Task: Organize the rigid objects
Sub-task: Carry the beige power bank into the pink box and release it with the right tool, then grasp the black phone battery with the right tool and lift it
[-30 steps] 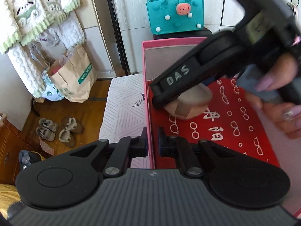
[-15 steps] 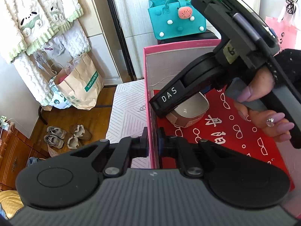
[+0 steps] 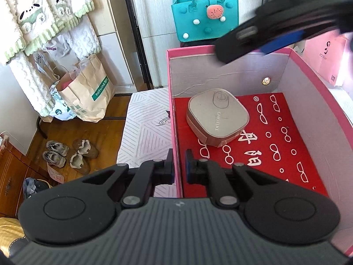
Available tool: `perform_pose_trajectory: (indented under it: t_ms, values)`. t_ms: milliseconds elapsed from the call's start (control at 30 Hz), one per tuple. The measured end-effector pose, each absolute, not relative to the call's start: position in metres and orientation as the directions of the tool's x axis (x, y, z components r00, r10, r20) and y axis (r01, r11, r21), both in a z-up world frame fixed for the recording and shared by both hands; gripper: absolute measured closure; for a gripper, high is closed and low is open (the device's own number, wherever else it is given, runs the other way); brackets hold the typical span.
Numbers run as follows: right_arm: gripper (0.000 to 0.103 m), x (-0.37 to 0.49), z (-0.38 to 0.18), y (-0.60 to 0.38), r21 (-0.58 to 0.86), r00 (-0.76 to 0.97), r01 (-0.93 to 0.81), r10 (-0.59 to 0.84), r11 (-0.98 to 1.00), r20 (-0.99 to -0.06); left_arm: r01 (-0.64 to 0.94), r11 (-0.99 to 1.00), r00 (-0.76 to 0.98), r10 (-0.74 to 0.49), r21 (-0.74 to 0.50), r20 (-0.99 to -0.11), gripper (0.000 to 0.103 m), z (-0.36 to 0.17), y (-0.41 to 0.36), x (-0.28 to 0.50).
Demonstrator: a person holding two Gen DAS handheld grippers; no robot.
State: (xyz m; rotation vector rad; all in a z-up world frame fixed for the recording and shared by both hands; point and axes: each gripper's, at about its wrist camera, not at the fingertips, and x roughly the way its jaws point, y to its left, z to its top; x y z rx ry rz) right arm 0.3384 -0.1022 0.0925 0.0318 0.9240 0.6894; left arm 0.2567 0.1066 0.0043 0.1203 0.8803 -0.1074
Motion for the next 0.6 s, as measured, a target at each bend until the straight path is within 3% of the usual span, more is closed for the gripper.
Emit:
perform_pose_trajectory:
  t_ms: [300, 433, 600]
  values:
    - [0.017, 0.287, 0.116, -0.188, 0.379, 0.441, -0.477, 0.589, 0.793, -0.677, 0.143, 0.988, 0.632, -0.045, 0.059, -0.774, 0.095, 0.004, 0.106, 0.257]
    - [0.017, 0.257, 0.111, -0.238, 0.414, 0.538, -0.377, 0.560, 0.828, -0.630, 0.144, 0.988, 0.628, -0.045, 0.060, -0.777, 0.095, 0.003, 0.106, 0.257]
    - [0.017, 0.229, 0.102, -0.292, 0.352, 0.579, -0.274, 0.446, 0.895, -0.683, 0.151, 0.988, 0.608, -0.057, 0.045, -0.792, 0.095, 0.002, 0.107, 0.260]
